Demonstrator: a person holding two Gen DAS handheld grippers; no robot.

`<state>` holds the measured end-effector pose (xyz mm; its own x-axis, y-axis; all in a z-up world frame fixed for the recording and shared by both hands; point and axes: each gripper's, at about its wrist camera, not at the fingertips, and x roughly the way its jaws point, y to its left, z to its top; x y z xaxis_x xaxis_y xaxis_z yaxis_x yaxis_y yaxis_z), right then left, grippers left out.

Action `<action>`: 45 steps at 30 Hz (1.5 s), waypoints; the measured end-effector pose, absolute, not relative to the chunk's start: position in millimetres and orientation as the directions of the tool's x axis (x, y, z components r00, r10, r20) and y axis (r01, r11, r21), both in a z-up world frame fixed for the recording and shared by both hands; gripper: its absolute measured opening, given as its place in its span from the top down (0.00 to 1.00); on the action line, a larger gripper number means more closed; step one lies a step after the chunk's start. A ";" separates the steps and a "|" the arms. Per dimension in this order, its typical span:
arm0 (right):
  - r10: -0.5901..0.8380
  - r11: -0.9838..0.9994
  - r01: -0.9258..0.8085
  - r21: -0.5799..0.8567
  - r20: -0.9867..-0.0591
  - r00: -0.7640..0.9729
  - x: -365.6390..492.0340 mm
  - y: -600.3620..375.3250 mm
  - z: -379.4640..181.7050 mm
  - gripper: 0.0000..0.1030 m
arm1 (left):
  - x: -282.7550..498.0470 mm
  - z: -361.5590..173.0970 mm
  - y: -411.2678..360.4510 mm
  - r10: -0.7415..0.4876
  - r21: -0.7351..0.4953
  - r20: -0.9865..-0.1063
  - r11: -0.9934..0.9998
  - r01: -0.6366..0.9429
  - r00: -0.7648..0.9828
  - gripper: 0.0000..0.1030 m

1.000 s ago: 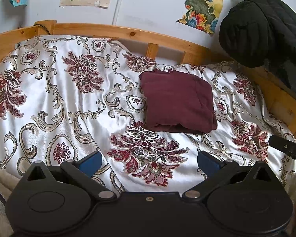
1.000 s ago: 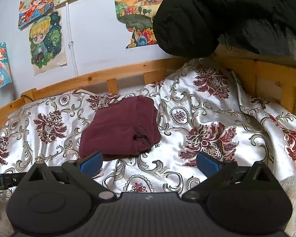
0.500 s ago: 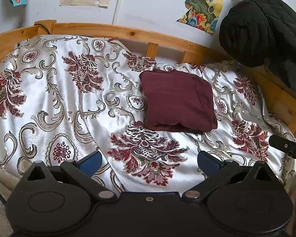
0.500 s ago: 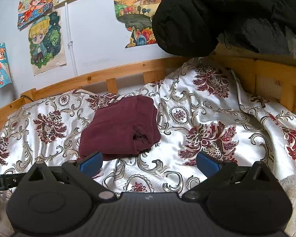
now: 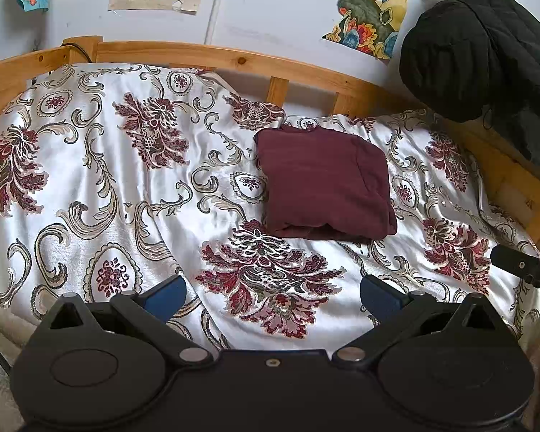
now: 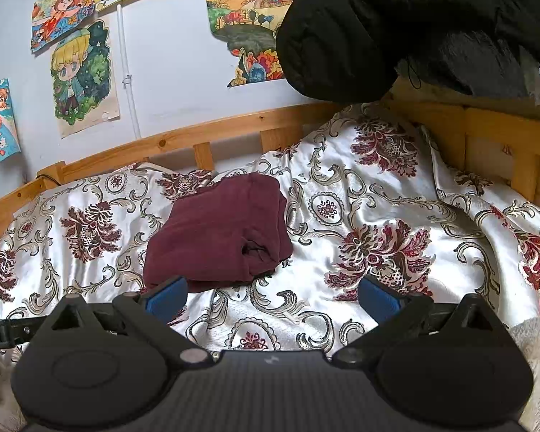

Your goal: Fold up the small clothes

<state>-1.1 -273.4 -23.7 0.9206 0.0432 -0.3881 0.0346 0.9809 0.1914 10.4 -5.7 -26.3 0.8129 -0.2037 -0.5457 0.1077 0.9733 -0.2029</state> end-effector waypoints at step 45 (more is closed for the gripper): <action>0.042 0.979 0.041 0.198 -0.400 0.916 -0.9 -273.0 -27.8 0.00 | 7.0 -14.5 -6.1 -0.190 -0.194 -0.497 0.975 0.105 0.847 0.01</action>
<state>-0.9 -273.0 -27.8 0.9157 0.0423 -0.3997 0.0410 0.9794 0.1977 7.0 -6.1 -14.5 0.8468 -0.1902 -0.4967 0.1050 0.9753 -0.1944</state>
